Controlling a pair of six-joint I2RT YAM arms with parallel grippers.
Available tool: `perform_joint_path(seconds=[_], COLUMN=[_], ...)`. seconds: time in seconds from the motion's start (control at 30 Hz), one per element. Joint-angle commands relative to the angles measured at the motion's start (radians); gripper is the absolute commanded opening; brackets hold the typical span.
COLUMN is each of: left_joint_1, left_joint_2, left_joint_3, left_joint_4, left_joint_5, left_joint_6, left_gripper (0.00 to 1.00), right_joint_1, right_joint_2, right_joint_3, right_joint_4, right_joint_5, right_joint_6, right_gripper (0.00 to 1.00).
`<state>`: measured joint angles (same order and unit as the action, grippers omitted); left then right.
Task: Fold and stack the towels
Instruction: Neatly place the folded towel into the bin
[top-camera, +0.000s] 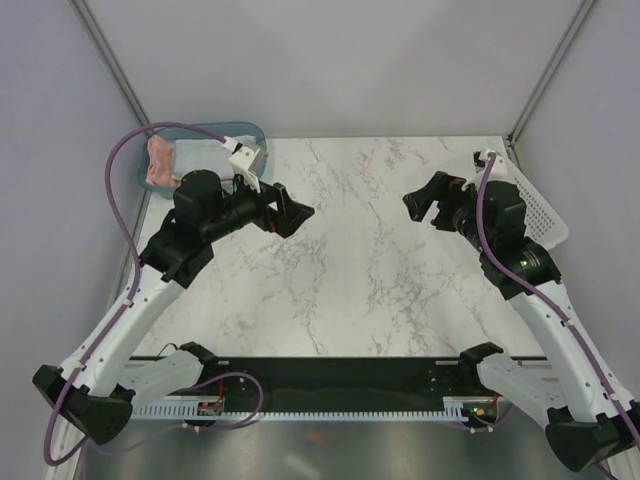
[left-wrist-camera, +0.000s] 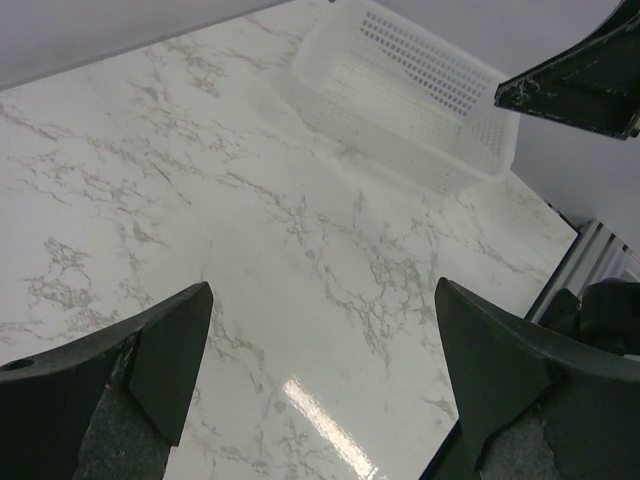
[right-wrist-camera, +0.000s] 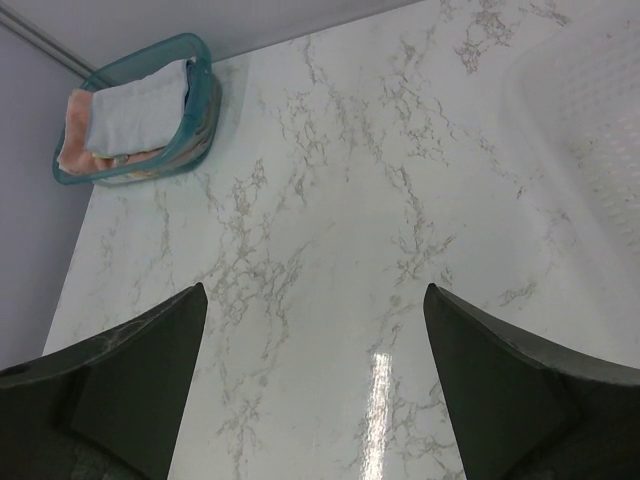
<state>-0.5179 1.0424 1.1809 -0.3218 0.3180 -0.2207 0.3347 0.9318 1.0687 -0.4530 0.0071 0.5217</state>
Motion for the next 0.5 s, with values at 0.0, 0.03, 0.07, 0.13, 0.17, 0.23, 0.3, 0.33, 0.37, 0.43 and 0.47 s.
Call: perform_joint_path(seconds=[0.0,0.03,0.07,0.13,0.17,0.23,0.3,0.33,0.37,0.43,0.47], left_joint_1=[0.001,0.001,0.001,0.001,0.001,0.001,0.001,0.001,0.001,0.001,0.001], left_joint_2=[-0.033,-0.042,-0.06,-0.073,-0.08,-0.09,-0.096,-0.096,-0.096,-0.096,-0.096], left_joint_3=[-0.067,-0.075,-0.081,-0.095,-0.096,-0.099,-0.101,-0.101,-0.099,-0.098,-0.096], left_joint_4=[0.073,0.075,0.073,0.073,0.073,0.076,0.079,0.084,0.086,0.095,0.098], left_joint_5=[0.039,0.041,0.038,0.038,0.042,0.04,0.038,0.042,0.043,0.044,0.044], left_joint_6=[-0.04,-0.04,-0.04,-0.042,-0.043,-0.045,-0.054,-0.054,-0.055,-0.063,-0.065], left_gripper=[1.0,1.0,1.0,1.0,1.0,1.0,1.0,1.0,1.0,1.0,1.0], right_joint_1=[0.001,0.001,0.001,0.001,0.001,0.001,0.001,0.003,0.001,0.001,0.001], right_joint_2=[-0.039,-0.045,-0.051,-0.07,-0.076,-0.087,-0.091,-0.094,-0.097,-0.1,-0.1], right_joint_3=[-0.032,-0.036,-0.044,-0.05,-0.053,-0.052,-0.042,-0.042,-0.041,-0.039,-0.035], right_joint_4=[0.059,0.057,0.057,0.059,0.06,0.062,0.062,0.063,0.065,0.069,0.068], right_joint_5=[0.021,0.024,0.03,0.034,0.036,0.05,0.056,0.057,0.059,0.067,0.074], right_joint_6=[0.015,0.014,0.015,0.014,0.012,0.003,-0.005,-0.017,-0.02,-0.041,-0.046], right_gripper=[0.98,0.98,0.98,0.98,0.98,0.98,0.98,0.98,0.98,0.98,0.98])
